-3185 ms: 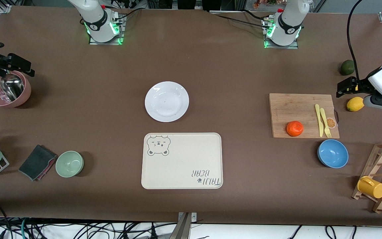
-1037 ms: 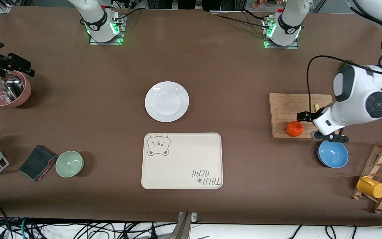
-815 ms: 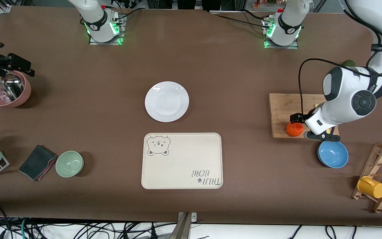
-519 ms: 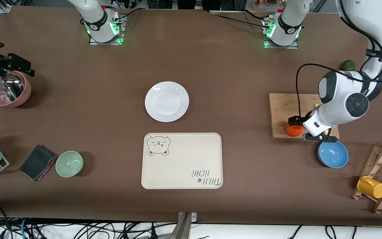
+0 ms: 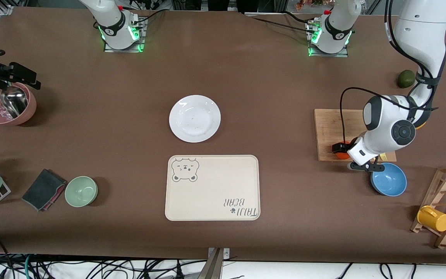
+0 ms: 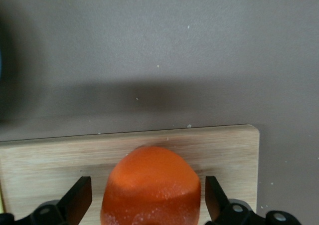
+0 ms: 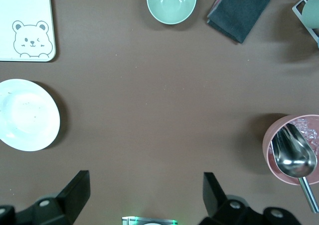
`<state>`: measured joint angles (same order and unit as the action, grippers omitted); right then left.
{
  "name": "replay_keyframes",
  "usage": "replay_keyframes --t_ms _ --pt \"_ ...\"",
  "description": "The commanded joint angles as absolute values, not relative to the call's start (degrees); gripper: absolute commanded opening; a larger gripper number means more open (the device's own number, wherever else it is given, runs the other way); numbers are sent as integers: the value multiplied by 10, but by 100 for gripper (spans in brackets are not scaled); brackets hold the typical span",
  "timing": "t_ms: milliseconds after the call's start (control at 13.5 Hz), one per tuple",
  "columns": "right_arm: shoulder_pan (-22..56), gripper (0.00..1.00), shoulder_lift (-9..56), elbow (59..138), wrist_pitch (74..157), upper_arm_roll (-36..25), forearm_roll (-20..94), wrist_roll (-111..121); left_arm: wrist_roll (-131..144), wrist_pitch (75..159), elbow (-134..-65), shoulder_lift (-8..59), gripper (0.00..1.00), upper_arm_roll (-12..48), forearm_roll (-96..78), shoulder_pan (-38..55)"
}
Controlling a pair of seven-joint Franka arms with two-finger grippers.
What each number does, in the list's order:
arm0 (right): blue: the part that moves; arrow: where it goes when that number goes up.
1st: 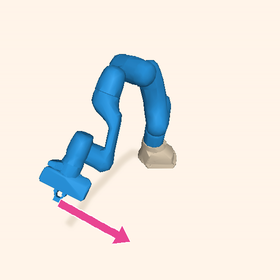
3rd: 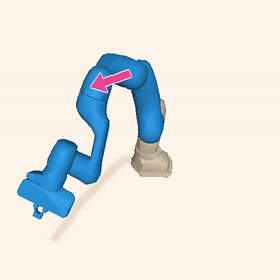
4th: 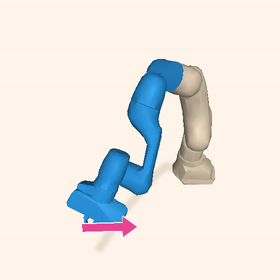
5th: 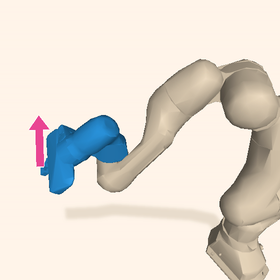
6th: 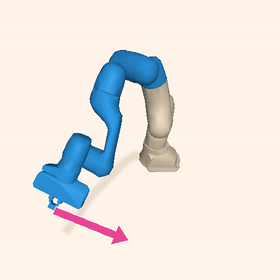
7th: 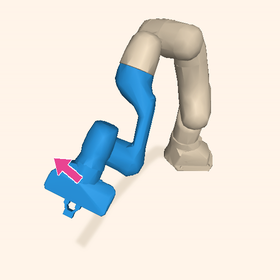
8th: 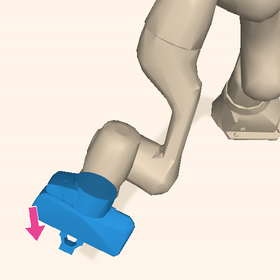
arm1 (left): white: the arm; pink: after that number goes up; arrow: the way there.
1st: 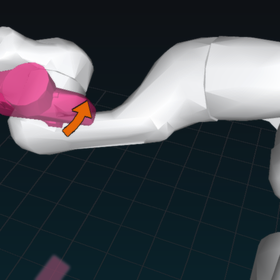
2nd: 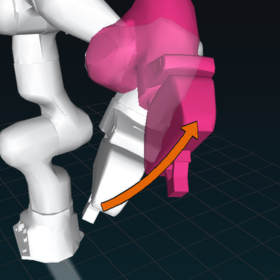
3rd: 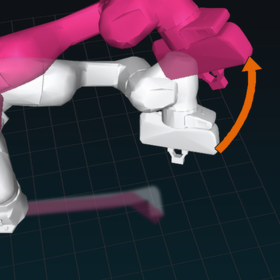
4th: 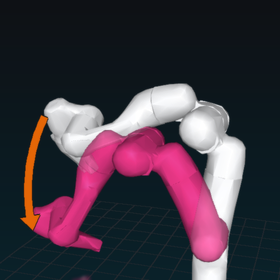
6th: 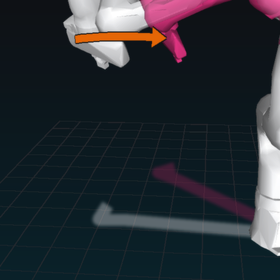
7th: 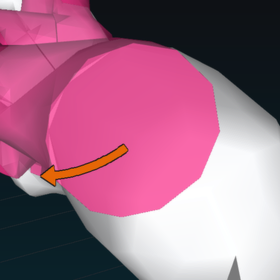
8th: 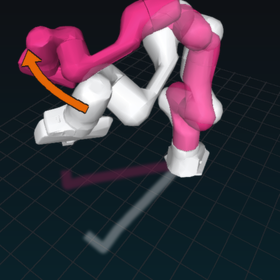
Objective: Place orange and plate with both arms
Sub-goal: 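Reach the left gripper down to the orange on the cutting board, then grasp the orange with the left gripper and lift it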
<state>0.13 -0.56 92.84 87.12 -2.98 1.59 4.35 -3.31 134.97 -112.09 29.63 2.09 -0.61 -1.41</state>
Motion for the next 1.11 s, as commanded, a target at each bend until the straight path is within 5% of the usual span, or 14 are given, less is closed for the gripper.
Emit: replay_keyframes --t_ms 0,148,370,1037 --pt "2 100 -7 925 866 -29 24 40 -19 1346 -1116 297 94 20 -15 -12" --pt "2 100 -7 925 866 -28 24 38 -7 1343 -1116 300 44 20 -15 -6" --pt "2 100 -7 925 867 -28 25 38 24 1323 -1101 299 12 21 -15 4" --pt "1 100 -7 925 864 -30 25 40 345 1256 -958 325 7 25 -36 244"
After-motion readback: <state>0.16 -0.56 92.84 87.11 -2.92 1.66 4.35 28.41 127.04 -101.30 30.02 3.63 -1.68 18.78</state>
